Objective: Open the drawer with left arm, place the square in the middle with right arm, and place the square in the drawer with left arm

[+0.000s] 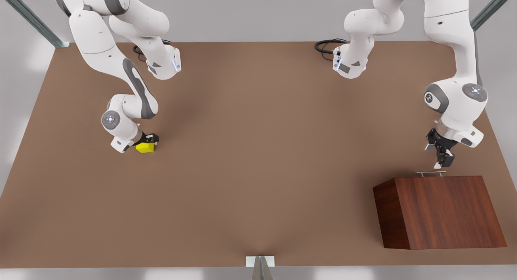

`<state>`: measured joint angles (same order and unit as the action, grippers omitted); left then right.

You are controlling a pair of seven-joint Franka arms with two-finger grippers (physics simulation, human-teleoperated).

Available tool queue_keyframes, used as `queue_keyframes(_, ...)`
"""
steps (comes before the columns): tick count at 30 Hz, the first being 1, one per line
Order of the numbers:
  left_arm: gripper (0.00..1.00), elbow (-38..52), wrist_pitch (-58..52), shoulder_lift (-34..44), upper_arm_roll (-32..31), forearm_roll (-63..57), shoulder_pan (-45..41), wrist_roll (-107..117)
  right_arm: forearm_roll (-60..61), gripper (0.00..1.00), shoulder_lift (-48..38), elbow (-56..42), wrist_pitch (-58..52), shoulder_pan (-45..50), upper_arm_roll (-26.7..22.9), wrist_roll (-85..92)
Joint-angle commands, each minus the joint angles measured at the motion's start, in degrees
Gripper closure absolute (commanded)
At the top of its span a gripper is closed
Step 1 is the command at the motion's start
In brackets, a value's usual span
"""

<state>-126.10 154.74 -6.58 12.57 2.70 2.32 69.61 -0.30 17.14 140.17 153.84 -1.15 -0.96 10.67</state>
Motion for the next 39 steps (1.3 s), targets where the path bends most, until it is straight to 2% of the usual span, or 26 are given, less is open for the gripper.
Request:
queue_keyframes(1,0.00,-0.03,0.30,-0.36,0.00,0.02,-0.48,0.00,0.03,0.10,0.00,-0.16,0.15,-0.08,-0.01,-0.04)
queue_keyframes(5,0.00,0.15,3.02,-2.39,0.00,0.02,0.14,-0.09,0.12,0.15,0.44,-0.07,1.20,-0.17,-0.01,-0.30)
queue_keyframes(6,0.00,0.15,3.46,-3.00,0.00,0.02,0.67,-0.09,0.12,0.17,0.62,0.02,1.38,-0.52,-0.01,-0.30)
queue_keyframes(7,0.00,0.15,4.16,-3.62,0.00,0.02,1.10,-0.09,0.12,0.26,0.35,0.11,1.12,-0.61,-0.01,-0.30)
queue_keyframes(8,0.00,0.15,4.16,-4.06,0.00,0.02,1.28,-0.09,0.12,0.28,0.26,0.02,0.85,-0.61,0.00,-0.30)
queue_keyframes(20,0.00,0.24,7.42,-9.42,0.00,0.99,1.81,-0.09,0.12,0.34,-1.14,-0.51,-0.73,-0.61,0.08,-0.30)
queue_keyframes(22,0.00,0.24,7.42,-9.94,0.00,0.99,1.81,-0.09,0.30,0.34,-2.37,-2.44,-4.94,-0.61,0.17,-0.39)
queue_keyframes(26,0.00,0.06,6.63,-10.03,0.00,1.17,1.72,0.00,0.30,0.34,-3.96,-6.83,-9.52,7.12,1.75,-17.87)
queue_keyframes(28,0.00,-0.20,5.66,-9.68,0.00,1.17,1.72,0.00,0.30,0.34,-1.76,-11.49,-9.61,8.18,10.36,-34.48)
queue_keyframes(29,0.00,-0.38,5.40,-9.51,0.00,1.17,1.72,0.00,0.30,0.34,-0.80,-13.42,-9.61,11.25,11.24,-40.63)
queue_keyframes(31,0.00,-0.64,1.88,-7.75,0.00,1.43,1.72,0.09,0.30,0.33,5.79,-24.75,-13.21,20.92,11.16,-57.77)
queue_keyframes(35,0.00,-2.49,1.88,-6.52,0.00,1.43,1.63,0.09,0.39,0.33,20.03,-44.80,-15.14,33.40,10.98,-77.47)
queue_keyframes(39,0.00,-5.04,1.09,-4.32,0.35,1.43,1.63,0.09,0.74,0.33,33.92,-65.98,-18.31,46.14,4.83,-91.44)
